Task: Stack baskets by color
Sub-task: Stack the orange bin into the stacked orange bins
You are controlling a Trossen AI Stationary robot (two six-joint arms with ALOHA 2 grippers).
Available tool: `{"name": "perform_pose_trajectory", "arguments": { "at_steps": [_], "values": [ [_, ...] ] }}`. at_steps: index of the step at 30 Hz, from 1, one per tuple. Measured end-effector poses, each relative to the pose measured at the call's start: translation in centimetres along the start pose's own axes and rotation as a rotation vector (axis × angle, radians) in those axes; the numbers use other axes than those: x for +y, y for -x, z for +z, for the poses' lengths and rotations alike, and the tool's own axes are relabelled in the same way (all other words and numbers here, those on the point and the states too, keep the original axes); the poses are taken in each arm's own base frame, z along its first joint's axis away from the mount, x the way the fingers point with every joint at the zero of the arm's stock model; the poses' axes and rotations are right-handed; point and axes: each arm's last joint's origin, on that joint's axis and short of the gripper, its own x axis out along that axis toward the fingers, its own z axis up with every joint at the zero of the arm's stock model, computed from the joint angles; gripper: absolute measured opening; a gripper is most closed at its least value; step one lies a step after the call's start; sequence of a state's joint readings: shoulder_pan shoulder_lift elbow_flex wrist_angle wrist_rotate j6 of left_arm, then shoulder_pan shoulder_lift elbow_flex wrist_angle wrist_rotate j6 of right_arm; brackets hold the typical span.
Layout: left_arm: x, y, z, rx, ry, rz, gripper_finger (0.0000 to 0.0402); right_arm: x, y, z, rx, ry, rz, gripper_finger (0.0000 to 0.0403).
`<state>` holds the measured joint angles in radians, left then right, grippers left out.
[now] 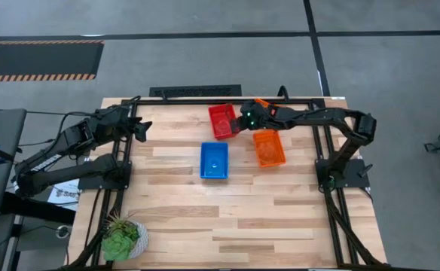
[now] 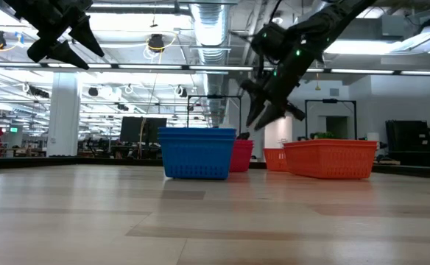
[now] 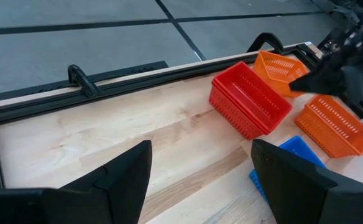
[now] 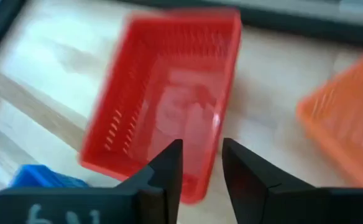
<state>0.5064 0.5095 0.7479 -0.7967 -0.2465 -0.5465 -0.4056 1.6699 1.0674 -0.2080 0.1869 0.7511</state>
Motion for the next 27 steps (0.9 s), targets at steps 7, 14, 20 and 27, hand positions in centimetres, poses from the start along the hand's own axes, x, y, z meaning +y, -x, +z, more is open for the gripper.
{"name": "perform_pose_trajectory", "arguments": {
  "at_steps": [7,14,20,27],
  "values": [
    [0.1,0.0,-0.2,0.02,-0.006,0.01,0.0263,-1.6,4.2,4.0,-0.019,0.17,-0.068,0.0147],
    [0.1,0.0,-0.2,0.026,-0.001,0.014,0.0263,-7.5,6.0,6.3,0.088,0.102,-0.302,0.0165],
    [0.1,0.0,-0.2,0.023,0.01,0.016,0.0263,-11.3,4.5,6.1,0.2,-0.017,-0.438,0.0188],
    [0.1,0.0,-0.2,0.022,0.012,0.016,0.0263,-12.6,2.3,4.9,0.275,-0.022,-0.485,0.0196]
  ]
}}
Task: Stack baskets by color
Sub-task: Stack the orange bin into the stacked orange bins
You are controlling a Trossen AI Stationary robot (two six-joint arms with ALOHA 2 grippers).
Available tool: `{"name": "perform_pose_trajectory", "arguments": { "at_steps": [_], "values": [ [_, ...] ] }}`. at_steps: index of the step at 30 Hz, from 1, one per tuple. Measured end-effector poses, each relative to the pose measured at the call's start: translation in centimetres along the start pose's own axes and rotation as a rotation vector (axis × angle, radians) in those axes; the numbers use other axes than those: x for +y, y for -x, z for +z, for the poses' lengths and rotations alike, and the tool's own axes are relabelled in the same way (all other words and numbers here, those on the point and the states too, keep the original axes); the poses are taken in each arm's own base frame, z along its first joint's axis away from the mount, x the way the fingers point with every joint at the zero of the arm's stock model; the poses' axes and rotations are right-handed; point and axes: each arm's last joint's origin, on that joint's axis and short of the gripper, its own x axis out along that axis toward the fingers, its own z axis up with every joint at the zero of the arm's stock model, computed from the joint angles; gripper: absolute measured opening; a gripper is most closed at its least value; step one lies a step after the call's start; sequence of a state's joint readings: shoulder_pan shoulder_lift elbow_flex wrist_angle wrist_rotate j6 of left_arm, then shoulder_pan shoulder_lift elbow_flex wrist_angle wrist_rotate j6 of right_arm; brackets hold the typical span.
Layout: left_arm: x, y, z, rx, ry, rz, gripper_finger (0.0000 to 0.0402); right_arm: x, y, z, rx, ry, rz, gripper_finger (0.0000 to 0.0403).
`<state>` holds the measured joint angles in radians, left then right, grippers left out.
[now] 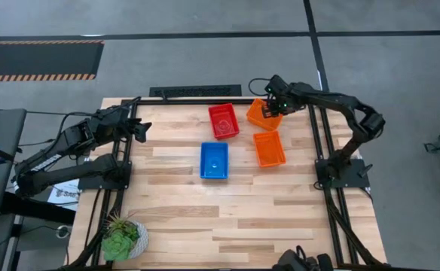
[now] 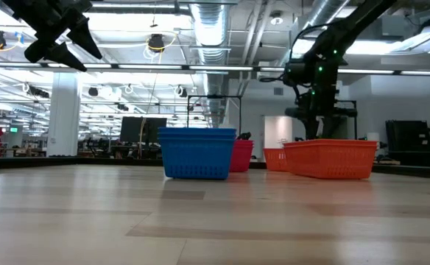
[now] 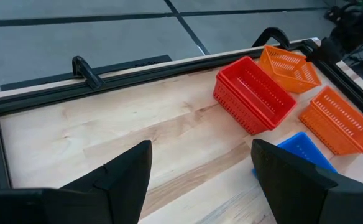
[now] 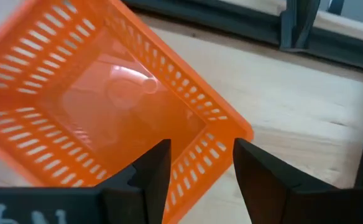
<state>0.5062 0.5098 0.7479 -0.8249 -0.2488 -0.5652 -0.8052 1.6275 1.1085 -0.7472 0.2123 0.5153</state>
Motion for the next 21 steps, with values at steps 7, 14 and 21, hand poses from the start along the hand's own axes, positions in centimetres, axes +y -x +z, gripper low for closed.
{"name": "perform_pose_trajectory", "arguments": {
  "at_steps": [7,14,21],
  "values": [
    [0.0,0.0,0.0,0.001,0.0,-0.001,0.0263,-0.4,-1.1,0.3,0.007,0.03,-0.037,0.0188],
    [0.0,0.0,0.0,0.001,0.0,0.0,0.0263,-0.9,-1.3,1.3,-0.046,0.163,-0.03,0.0186],
    [0.0,0.0,0.0,0.0,0.009,0.0,0.0263,-1.4,-3.9,1.4,0.037,0.306,-0.053,0.0184]
  ]
}}
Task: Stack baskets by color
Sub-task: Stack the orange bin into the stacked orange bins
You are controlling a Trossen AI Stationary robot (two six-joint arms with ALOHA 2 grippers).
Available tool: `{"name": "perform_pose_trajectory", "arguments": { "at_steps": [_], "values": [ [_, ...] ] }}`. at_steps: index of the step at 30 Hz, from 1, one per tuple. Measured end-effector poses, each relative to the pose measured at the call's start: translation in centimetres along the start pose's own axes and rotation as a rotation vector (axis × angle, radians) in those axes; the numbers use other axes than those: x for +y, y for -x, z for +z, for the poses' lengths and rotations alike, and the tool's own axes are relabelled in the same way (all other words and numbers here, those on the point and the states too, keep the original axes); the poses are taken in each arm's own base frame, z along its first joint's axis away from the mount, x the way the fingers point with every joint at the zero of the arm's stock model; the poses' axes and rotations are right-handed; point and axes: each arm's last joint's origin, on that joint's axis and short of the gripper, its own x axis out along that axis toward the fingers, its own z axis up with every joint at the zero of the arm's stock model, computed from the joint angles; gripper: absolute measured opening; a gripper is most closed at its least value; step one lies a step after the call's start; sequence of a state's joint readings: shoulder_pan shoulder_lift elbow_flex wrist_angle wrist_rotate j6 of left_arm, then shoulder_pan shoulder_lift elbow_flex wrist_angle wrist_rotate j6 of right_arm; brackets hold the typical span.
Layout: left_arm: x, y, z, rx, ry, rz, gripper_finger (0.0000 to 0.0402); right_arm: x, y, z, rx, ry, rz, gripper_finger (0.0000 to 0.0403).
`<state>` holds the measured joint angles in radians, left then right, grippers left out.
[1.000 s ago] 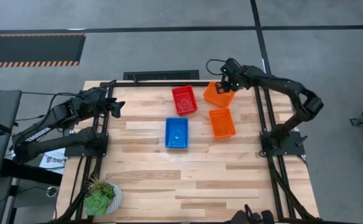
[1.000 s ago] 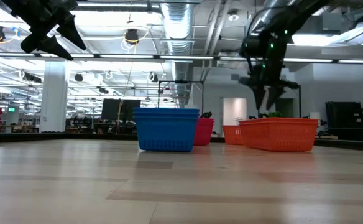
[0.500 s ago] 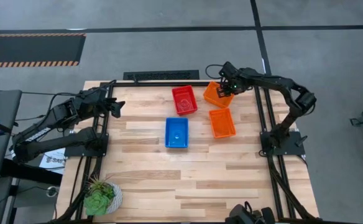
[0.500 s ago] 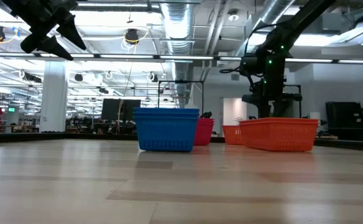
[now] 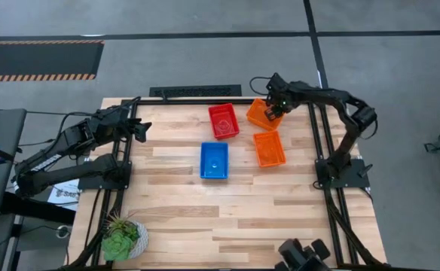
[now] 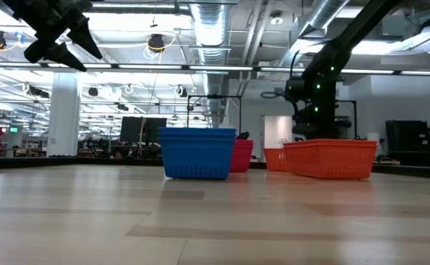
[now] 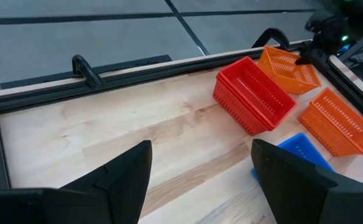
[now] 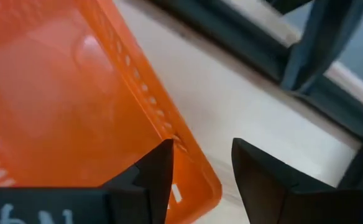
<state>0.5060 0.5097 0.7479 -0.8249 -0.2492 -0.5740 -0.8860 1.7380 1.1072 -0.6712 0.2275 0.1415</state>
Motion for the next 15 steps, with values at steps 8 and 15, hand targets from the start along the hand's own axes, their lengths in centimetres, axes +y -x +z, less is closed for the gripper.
{"name": "perform_pose_trajectory", "arguments": {
  "at_steps": [8,15],
  "values": [
    [0.0,0.0,0.0,-0.001,0.014,0.001,0.0263,0.9,-2.2,-0.3,0.073,0.06,-0.001,0.0084],
    [0.0,0.0,0.0,-0.002,0.014,0.001,0.0263,0.5,0.0,0.0,-0.011,-0.019,0.017,0.0011]
  ]
}}
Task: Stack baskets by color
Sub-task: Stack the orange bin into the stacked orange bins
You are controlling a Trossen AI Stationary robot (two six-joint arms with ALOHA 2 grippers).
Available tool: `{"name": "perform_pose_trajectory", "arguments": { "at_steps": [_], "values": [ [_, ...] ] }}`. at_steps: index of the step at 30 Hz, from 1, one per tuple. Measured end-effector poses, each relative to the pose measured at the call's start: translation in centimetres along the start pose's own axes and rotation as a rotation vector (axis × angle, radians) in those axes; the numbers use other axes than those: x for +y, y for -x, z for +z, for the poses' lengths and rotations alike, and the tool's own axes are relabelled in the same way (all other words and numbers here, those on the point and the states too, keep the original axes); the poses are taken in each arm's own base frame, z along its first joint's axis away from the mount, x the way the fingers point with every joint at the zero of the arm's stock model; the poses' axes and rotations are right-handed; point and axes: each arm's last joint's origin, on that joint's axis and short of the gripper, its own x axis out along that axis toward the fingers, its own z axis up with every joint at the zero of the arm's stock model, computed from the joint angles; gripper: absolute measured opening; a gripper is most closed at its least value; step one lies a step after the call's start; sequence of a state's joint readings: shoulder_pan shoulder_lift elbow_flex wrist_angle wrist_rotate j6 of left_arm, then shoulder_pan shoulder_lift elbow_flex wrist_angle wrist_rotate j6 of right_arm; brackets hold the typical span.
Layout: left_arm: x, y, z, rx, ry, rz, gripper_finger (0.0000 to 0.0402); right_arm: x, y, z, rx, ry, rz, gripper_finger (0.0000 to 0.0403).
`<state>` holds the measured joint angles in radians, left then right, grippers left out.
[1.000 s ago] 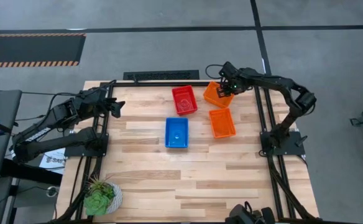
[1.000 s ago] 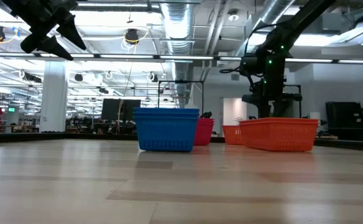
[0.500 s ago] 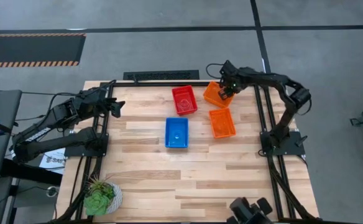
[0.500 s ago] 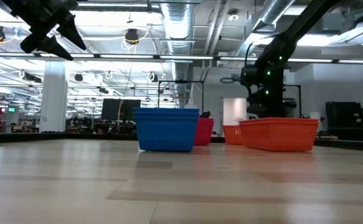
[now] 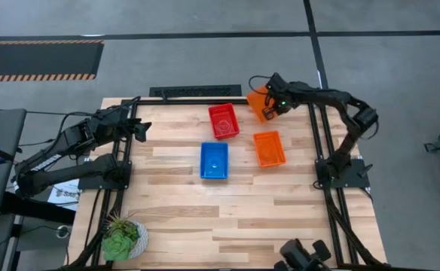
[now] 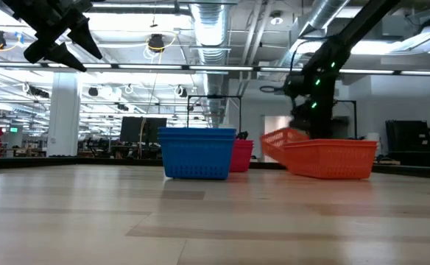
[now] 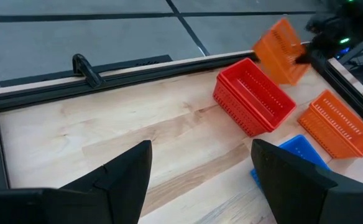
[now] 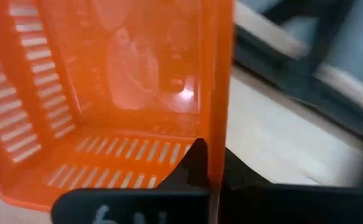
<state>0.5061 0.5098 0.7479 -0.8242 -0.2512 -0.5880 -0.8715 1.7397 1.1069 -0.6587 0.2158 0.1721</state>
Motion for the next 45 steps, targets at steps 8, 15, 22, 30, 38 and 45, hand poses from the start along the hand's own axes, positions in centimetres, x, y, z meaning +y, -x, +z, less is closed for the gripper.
{"name": "perform_pose_trajectory", "arguments": {
  "at_steps": [8,15,22,30,38,45],
  "values": [
    [0.0,0.0,0.0,0.0,-0.001,0.001,0.0263,-2.0,7.0,-0.7,-0.134,-0.128,0.044,0.0003],
    [0.0,0.0,0.0,-0.003,-0.001,0.004,0.0263,0.3,13.4,-5.3,-0.107,-0.11,0.147,0.0003],
    [0.0,0.0,0.1,-0.011,-0.016,-0.002,0.0263,3.5,18.3,-10.6,-0.133,-0.119,0.25,0.0005],
    [0.0,0.0,0.1,-0.011,-0.023,-0.002,0.0263,7.0,17.7,-15.9,-0.119,-0.17,0.242,0.0006],
    [0.0,0.0,0.1,-0.009,-0.022,-0.004,0.0263,8.2,13.8,-18.4,-0.051,-0.219,0.168,0.0004],
    [-0.1,0.0,0.1,-0.006,-0.023,-0.008,0.0263,8.7,13.1,-18.4,-0.041,-0.263,0.197,0.0015]
  ]
}}
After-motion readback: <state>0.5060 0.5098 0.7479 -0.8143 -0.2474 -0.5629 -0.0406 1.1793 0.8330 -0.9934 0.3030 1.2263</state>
